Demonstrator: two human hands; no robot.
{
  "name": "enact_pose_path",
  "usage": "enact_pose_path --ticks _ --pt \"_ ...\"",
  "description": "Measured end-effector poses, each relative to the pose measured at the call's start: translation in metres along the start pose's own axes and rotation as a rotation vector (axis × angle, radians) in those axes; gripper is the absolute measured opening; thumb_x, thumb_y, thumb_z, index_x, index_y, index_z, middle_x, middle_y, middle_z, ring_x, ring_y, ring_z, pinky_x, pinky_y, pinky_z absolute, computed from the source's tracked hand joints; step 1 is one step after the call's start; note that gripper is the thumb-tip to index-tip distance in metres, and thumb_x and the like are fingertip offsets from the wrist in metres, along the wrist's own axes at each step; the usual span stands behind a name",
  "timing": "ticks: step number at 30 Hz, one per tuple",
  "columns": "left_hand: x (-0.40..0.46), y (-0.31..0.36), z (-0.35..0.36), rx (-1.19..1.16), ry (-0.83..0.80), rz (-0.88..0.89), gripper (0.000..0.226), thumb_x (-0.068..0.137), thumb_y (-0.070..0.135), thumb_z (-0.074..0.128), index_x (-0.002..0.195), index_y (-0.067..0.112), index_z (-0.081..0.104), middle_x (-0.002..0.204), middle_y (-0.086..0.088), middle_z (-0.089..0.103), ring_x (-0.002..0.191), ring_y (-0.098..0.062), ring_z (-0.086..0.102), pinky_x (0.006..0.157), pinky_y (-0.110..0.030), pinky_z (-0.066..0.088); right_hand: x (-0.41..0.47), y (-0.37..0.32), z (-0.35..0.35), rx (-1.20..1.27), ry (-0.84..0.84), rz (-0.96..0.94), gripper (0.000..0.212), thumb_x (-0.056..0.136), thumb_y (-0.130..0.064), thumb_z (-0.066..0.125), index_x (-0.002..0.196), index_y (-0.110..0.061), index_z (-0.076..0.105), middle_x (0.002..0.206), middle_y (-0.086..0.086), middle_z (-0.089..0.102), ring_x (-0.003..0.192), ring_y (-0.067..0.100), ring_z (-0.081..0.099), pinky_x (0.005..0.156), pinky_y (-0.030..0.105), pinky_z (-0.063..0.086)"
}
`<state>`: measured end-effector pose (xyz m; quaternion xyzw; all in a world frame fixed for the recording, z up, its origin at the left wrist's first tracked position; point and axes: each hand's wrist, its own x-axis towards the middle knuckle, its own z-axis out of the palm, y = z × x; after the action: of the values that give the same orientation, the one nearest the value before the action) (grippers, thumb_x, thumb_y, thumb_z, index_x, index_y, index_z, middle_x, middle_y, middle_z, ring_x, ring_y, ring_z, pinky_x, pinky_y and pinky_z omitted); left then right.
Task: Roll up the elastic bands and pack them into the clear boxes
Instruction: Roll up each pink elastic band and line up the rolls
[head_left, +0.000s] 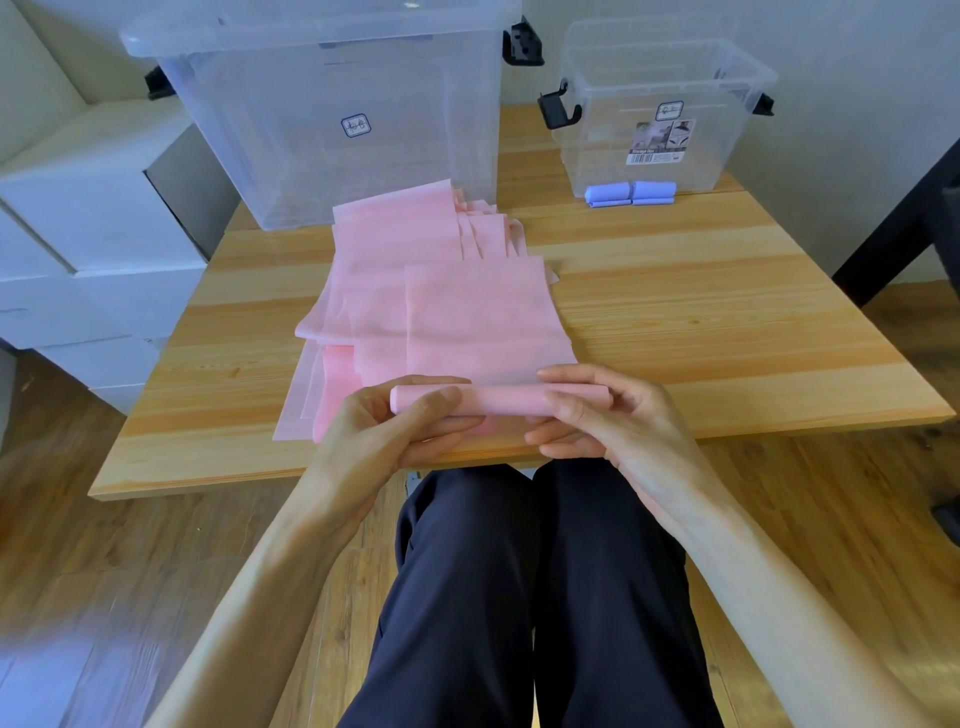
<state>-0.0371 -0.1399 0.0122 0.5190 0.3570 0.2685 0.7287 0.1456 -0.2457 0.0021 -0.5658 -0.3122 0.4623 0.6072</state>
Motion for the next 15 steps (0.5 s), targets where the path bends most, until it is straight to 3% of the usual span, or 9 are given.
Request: enact_pose_path --ticks 6,10,15 --pt "0.0038 -0.0029 0.0002 -0.030 0.066 0.022 0.027 0.073 0.024 0.069 0.096 0.010 0.075 0.092 -0.005 0.077 0.087 -0.019 0.075 0.072 -0.019 0.058 -0.0004 -0.0030 0.0014 -0.018 0.017 0.009 0.030 0.077 -0.033 0.071 0.096 -0.009 0.072 0.079 0.019 0.074 0.069 0.031 0.074 0.058 0.028 0.059" --pt "0.0048 -0.0011 0.0007 -0.002 0.091 0.010 0.031 0.073 0.028 0.069 0.096 0.007 0.074 0.094 -0.011 0.077 0.086 -0.024 0.076 0.069 -0.020 0.059 0.0000 -0.0054 0.0004 -0.021 -0.030 0.016 0.034 0.078 -0.032 0.071 0.103 -0.008 0.070 0.083 0.018 0.075 0.075 0.032 0.074 0.064 0.030 0.061" --pt "0.0009 0.0005 -0.0045 0.098 -0.044 0.001 0.038 0.076 0.028 0.069 0.109 0.008 0.071 0.102 -0.012 0.076 0.097 -0.020 0.074 0.080 -0.023 0.059 0.0015 -0.0070 -0.0011 -0.048 0.000 0.008 0.032 0.080 -0.034 0.070 0.097 -0.006 0.071 0.081 0.018 0.074 0.073 0.031 0.074 0.062 0.029 0.061"
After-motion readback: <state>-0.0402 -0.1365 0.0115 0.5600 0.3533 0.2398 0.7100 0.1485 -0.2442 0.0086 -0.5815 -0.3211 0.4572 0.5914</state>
